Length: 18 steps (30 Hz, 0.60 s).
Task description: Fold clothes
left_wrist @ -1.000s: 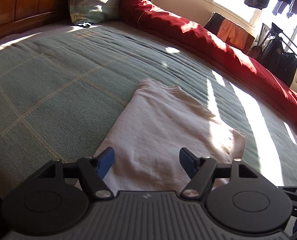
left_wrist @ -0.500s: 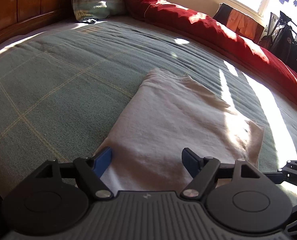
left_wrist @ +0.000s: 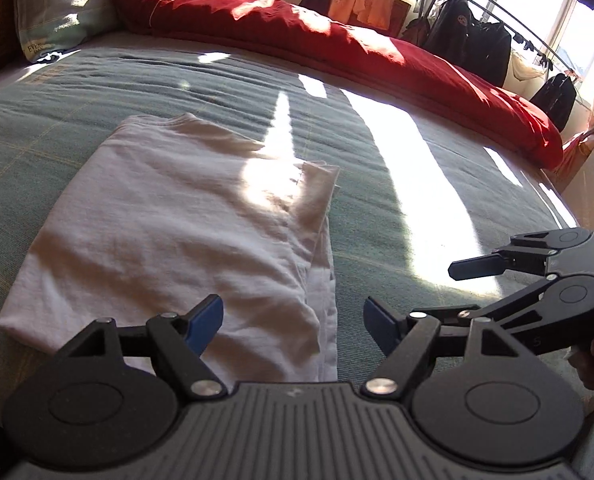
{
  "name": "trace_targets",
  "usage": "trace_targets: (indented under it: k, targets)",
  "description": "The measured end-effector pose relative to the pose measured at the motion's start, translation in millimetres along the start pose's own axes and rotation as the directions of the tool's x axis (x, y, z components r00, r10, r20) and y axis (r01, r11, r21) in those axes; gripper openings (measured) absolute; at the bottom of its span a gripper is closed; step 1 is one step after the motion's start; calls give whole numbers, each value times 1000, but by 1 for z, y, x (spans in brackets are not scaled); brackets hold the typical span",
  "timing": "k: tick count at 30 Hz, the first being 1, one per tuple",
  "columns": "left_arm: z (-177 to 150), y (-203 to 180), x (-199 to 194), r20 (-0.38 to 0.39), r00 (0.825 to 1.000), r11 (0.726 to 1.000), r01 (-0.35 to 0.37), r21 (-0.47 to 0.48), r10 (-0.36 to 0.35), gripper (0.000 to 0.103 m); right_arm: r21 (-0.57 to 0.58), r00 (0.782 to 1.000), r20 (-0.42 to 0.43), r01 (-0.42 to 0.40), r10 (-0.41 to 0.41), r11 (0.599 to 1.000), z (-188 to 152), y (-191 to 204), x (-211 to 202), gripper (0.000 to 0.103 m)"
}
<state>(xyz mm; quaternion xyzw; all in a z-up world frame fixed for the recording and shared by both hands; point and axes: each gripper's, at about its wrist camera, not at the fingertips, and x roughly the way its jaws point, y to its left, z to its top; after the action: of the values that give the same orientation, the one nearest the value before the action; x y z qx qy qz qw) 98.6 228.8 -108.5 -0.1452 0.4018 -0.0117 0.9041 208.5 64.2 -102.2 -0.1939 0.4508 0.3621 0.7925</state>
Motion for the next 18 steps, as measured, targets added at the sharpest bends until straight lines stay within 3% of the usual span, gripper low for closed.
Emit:
trace_targets:
  k: [5,11,13,16,18]
  targets:
    - [-15,-15,14,-97,995,1000,17,-12,-18,77,63,999,10,39,-39,997,-14,-14,-23,80]
    - [-11,-28,-9,-12,999,999,35,27,-35,78,82,997,53,52,-56,995,-17,-17,-48,82]
    - [-9,-29,0,-33,999,999,33,15,-32,78,94,996,59,54,-60,994,-19,-17,-54,82]
    - [-15,-30,19,-93,995,999,-32,26,34,78,111,995,65,64,-71,992,-23,-18,-64,86]
    - [-15,-35,12,-71,994,995,-78,61,82,78,119,995,69,68,-77,991,-25,-19,-71,88]
